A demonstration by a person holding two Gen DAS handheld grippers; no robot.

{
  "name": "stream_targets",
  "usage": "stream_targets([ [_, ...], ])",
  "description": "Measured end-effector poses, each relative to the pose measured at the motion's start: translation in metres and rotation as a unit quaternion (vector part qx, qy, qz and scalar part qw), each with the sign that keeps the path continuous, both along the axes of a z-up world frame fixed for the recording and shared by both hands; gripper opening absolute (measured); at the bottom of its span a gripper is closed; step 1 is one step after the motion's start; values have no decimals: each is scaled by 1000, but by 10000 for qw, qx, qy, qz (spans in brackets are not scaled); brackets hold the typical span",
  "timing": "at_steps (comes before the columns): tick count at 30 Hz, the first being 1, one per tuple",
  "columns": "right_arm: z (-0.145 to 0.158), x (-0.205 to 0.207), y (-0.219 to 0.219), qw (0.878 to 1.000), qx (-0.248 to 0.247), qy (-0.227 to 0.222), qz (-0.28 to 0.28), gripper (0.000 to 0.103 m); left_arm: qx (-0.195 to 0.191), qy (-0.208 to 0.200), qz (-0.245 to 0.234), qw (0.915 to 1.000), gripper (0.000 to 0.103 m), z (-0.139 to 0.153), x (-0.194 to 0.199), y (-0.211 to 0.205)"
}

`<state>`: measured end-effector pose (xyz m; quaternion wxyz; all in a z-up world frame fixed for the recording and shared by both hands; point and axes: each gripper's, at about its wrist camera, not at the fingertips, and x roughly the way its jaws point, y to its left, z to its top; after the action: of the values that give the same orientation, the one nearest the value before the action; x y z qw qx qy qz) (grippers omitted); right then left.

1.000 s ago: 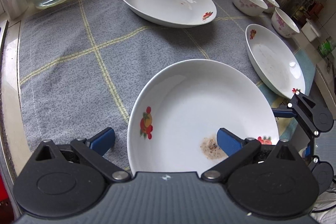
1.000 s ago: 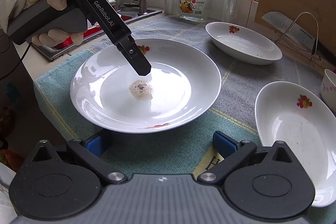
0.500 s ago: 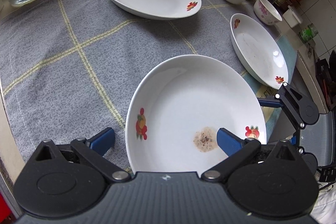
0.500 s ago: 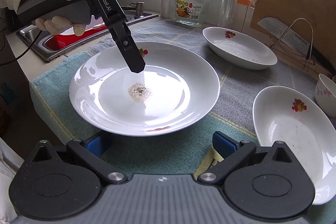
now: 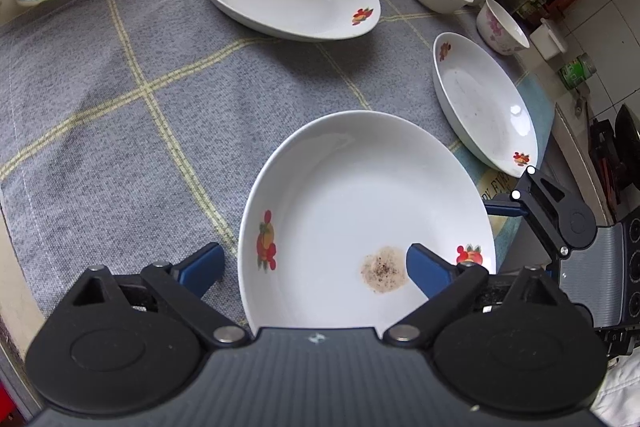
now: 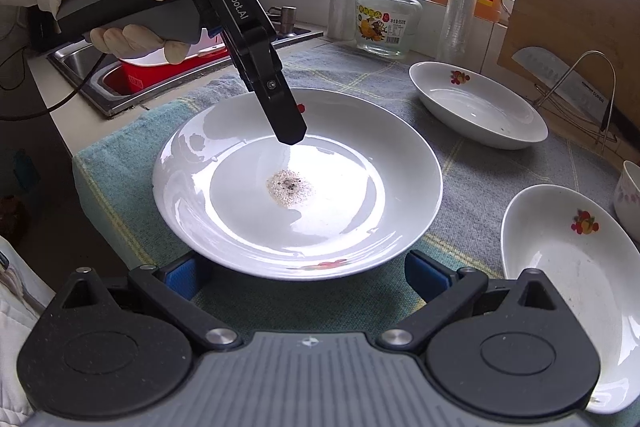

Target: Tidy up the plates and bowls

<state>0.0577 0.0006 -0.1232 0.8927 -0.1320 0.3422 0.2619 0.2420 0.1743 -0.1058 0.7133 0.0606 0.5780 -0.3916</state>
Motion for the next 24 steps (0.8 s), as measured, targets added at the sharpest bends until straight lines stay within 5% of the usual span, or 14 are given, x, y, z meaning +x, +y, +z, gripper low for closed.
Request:
stream_targets([
  [24, 4, 6, 4, 9998, -7, 161, 120, 100, -10, 42, -205, 9998, 88, 1, 3, -15],
])
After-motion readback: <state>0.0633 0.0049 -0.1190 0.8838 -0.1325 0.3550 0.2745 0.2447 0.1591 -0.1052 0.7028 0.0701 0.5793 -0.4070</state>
